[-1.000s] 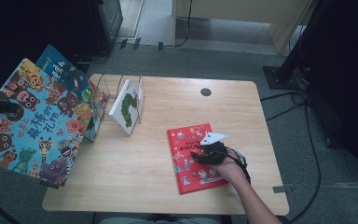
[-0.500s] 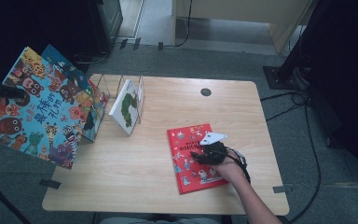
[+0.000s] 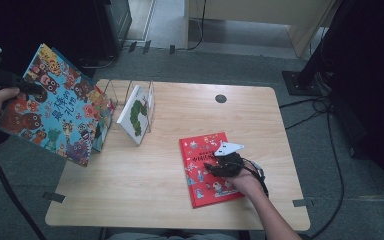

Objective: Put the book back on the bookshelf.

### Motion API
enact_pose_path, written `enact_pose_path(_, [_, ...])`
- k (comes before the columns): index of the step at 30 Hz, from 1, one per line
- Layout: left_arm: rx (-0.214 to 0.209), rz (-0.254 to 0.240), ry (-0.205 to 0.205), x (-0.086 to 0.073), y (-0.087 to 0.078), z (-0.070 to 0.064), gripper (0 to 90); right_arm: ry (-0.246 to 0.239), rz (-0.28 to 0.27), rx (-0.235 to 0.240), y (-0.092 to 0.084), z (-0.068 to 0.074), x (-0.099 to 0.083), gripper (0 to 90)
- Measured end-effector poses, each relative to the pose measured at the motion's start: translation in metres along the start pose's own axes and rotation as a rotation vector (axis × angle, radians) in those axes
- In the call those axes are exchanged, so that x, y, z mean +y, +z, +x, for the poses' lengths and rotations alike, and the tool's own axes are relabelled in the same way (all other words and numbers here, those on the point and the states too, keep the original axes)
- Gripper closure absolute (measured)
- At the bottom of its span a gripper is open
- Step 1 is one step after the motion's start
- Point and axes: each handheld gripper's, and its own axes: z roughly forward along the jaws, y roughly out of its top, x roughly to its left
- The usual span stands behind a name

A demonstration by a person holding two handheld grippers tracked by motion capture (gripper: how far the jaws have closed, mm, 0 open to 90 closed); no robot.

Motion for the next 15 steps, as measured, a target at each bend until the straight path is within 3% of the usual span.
enact_pose_path(6, [0.012, -0.002, 0.022, 0.010, 0.017, -0.007, 81.6, 0.006, 0.000, -0.013, -0.003, 0.001, -0.003, 43.6])
enact_pose_path(15, [0.030, 0.018, 0.030, 0.022, 0.039, -0.008, 81.4, 0.020, -0.011, -0.015, -0.007, 0.001, -0.008, 43.5])
